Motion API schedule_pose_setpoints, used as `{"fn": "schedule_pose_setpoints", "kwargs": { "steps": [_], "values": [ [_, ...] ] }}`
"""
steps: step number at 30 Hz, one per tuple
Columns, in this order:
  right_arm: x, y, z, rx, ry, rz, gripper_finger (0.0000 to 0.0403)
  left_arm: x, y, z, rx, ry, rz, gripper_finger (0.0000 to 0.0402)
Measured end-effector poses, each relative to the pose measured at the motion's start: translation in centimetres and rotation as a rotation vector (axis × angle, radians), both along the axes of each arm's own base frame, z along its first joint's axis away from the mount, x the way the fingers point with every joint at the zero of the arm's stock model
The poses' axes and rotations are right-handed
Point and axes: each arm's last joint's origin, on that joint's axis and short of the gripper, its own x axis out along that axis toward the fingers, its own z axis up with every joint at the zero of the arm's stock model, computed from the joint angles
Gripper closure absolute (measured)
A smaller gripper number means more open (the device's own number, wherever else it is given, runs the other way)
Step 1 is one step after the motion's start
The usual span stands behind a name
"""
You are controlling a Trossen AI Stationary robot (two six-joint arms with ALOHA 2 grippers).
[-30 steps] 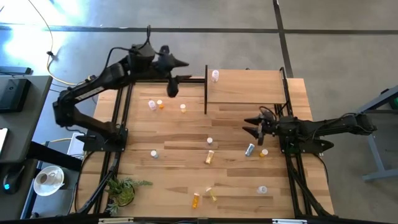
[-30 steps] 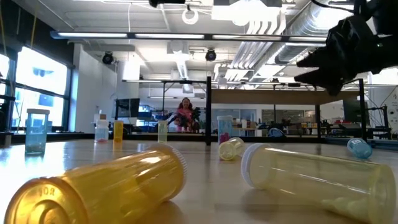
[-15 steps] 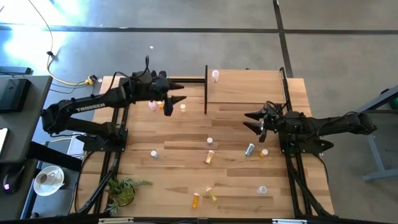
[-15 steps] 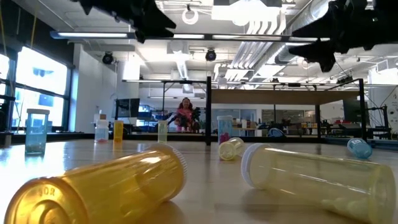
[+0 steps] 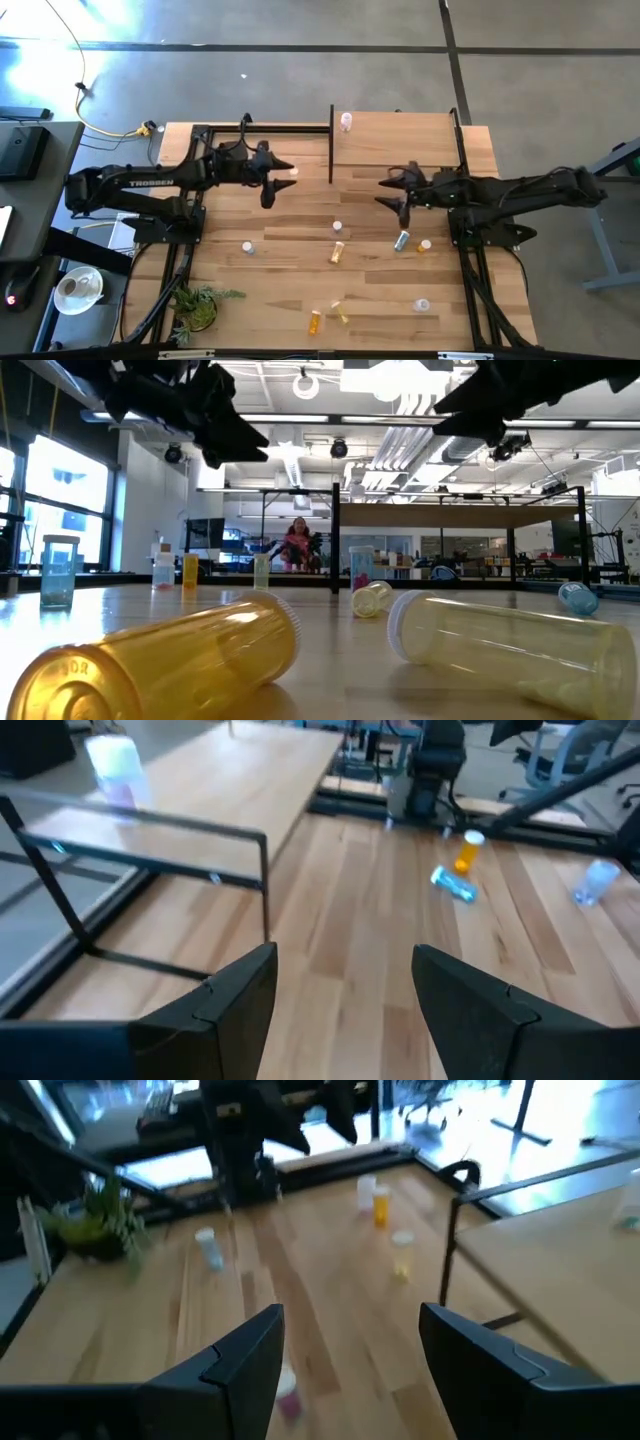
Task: Pick and place medicine bottles onto shelf by color
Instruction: Put the middle blue pill bottle on the shelf
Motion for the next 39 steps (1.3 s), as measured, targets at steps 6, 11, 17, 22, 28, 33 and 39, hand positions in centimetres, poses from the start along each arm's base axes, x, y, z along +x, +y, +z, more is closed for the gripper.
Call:
{"fn": "schedule_pose_setpoints", "kwargs": {
  "steps": [6, 11, 17, 22, 28, 33, 39],
  "values": [
    [2.2, 0.2, -2.1, 0.012, 0.119, 0.041, 0.0179, 0.1, -0.9, -0.8, -0.014, 0.031, -0.039, 0.0179],
    [4.3, 0.3, -4.0, 0.017, 0.167, 0.060, 0.0179, 0.2, -1.2, -0.8, -0.015, 0.034, -0.052, 0.0179],
    [6.5, 0.7, -6.0, 0.005, 0.178, 0.104, 0.0179, 0.2, -1.3, -0.8, -0.015, 0.035, -0.053, 0.0179],
    [7.7, 1.5, -7.4, -0.021, 0.171, 0.143, 0.0179, 0.2, -1.2, -0.8, -0.015, 0.037, -0.051, 0.0179],
    [9.0, 2.4, -8.8, -0.051, 0.147, 0.169, 0.0179, 0.2, -1.2, -0.8, -0.015, 0.037, -0.050, 0.0179],
    [10.0, 2.7, -10.4, -0.052, 0.133, 0.174, 0.0179, 0.2, -1.2, -0.8, -0.015, 0.037, -0.050, 0.0179],
    [10.7, 2.6, -12.3, -0.086, 0.165, 0.140, 0.0179, 0.2, -1.2, -0.8, -0.016, 0.037, -0.050, 0.0179]
  ]
}}
